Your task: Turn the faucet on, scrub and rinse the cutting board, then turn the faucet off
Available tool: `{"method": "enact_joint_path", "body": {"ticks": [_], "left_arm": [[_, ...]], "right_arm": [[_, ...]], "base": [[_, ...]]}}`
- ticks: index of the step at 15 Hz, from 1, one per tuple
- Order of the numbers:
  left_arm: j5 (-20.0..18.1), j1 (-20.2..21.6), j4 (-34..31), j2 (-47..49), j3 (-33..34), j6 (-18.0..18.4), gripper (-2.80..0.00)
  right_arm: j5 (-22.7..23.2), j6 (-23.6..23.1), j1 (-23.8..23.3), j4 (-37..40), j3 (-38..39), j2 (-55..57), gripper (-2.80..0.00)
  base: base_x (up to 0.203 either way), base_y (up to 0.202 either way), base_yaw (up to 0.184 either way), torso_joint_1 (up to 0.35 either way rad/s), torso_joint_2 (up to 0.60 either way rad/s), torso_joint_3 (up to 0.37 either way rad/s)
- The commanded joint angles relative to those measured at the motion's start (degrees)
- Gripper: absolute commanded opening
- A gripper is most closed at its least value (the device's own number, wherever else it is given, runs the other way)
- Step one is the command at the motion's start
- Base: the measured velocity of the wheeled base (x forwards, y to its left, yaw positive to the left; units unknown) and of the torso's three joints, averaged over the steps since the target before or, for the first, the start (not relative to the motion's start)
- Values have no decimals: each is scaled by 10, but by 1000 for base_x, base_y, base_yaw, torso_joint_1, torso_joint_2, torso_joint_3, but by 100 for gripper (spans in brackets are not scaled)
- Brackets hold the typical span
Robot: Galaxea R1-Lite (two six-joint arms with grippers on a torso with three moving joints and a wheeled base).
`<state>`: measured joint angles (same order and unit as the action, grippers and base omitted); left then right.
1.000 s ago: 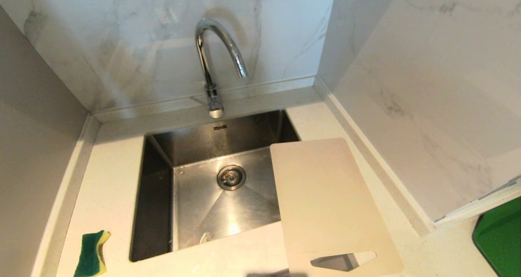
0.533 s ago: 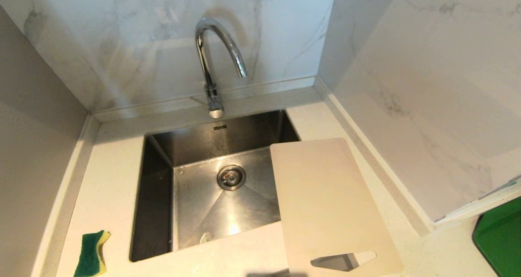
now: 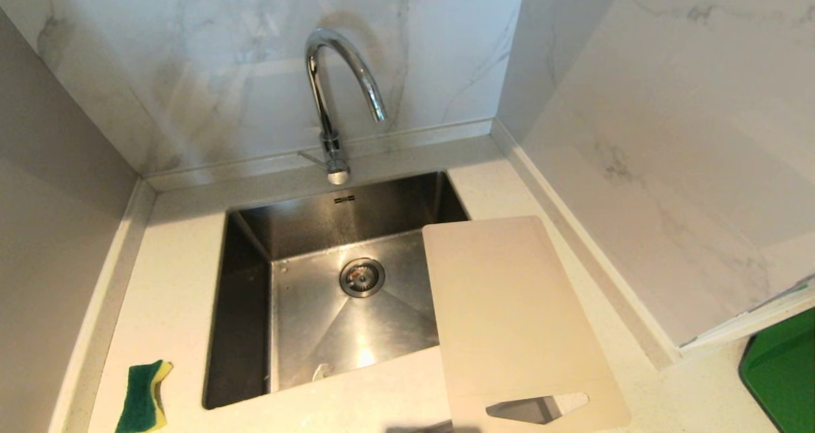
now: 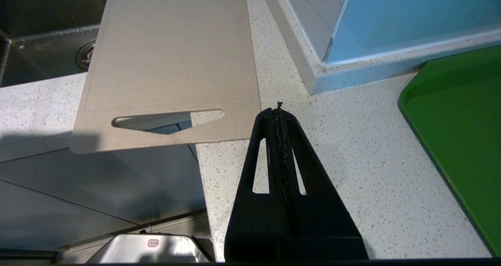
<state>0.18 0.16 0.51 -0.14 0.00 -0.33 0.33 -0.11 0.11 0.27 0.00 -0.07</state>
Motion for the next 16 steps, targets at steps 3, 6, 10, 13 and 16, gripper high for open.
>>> {"method": "enact_joint_path", "body": {"ticks": [3,6,10,13,16], "left_arm": [[0,0,0,1,0,2,-280],[0,0,-2,1,0,-1,-280],[0,0,0,1,0,-3,-280],[0,-1,0,1,0,-3,-280],[2,-1,0,1,1,-9,-280]], "right_arm": [[0,1,0,0,0,1,-280],[-4,13,0,-1,0,2,-280],[-5,24,0,-2,0,2,-280],[-7,30,0,-2,0,2,-280],[-7,30,0,-2,0,2,-280]], "base": [[0,0,0,0,0,0],[0,0,0,0,0,0],[0,0,0,0,0,0],[0,0,0,0,0,0],[0,0,0,0,0,0]]}}
